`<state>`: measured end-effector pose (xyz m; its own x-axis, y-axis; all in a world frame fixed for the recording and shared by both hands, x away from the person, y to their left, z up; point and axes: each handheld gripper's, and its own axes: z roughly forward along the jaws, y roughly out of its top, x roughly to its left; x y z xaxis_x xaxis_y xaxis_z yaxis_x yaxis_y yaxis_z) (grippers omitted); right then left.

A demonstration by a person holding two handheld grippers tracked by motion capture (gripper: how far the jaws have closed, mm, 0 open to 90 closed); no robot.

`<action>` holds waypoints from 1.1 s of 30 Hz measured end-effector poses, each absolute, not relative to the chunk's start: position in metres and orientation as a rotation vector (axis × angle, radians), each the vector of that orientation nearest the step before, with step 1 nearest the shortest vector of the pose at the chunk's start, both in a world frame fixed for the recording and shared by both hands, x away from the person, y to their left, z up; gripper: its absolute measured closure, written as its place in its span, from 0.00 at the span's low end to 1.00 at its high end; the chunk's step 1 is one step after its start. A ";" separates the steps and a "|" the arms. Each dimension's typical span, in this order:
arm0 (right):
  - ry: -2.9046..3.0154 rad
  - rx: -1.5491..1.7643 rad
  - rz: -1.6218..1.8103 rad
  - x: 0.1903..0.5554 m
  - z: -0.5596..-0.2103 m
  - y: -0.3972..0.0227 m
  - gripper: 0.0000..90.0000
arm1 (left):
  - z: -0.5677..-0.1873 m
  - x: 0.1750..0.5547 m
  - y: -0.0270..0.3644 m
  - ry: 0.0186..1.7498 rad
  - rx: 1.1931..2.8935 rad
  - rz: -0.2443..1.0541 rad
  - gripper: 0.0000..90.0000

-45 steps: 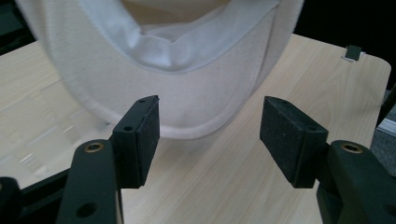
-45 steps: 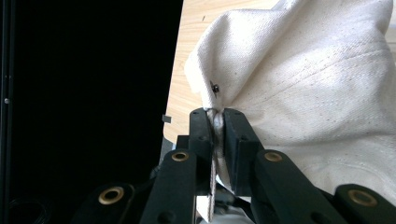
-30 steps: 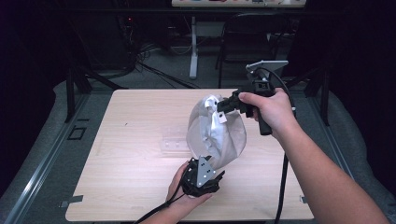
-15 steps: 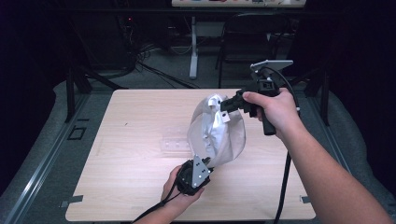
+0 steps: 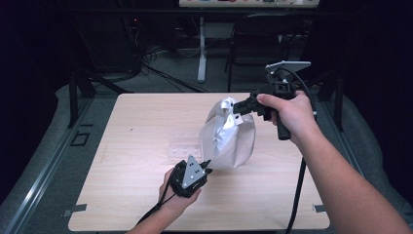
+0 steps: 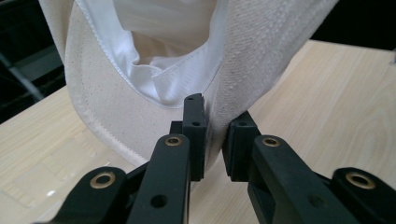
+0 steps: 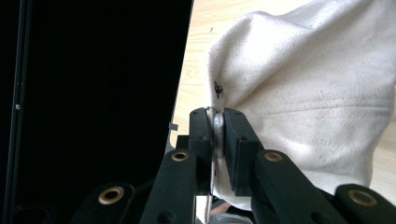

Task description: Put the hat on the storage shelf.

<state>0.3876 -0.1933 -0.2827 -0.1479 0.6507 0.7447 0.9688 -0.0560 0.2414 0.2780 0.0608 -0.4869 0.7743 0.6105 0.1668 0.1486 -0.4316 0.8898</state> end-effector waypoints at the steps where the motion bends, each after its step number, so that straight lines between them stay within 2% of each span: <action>1: -1.822 -1.721 -1.061 0.388 -0.283 -0.193 0.92 | -0.487 0.278 0.061 0.571 1.979 0.588 0.91; 6: -1.823 -1.726 -1.072 0.391 -0.284 -0.193 0.91 | -0.487 0.292 0.068 0.534 1.942 0.499 0.92; 10: -1.812 -1.735 -1.079 0.393 -0.284 -0.193 0.91 | -0.485 0.301 0.070 0.520 1.923 0.475 0.93; 22: -1.785 -1.750 -1.169 0.410 -0.282 -0.192 0.92 | -0.475 0.337 0.074 0.461 1.920 0.503 0.95; 33: -1.784 -1.789 -1.175 0.423 -0.288 -0.188 0.92 | -0.487 0.356 0.069 0.417 1.943 0.525 0.95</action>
<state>0.4227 -0.1879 -0.2885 -0.1386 0.6498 0.7474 0.9433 -0.1433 0.2995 0.3556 0.0692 -0.4866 0.8441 0.5070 0.1744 0.0550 -0.4055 0.9124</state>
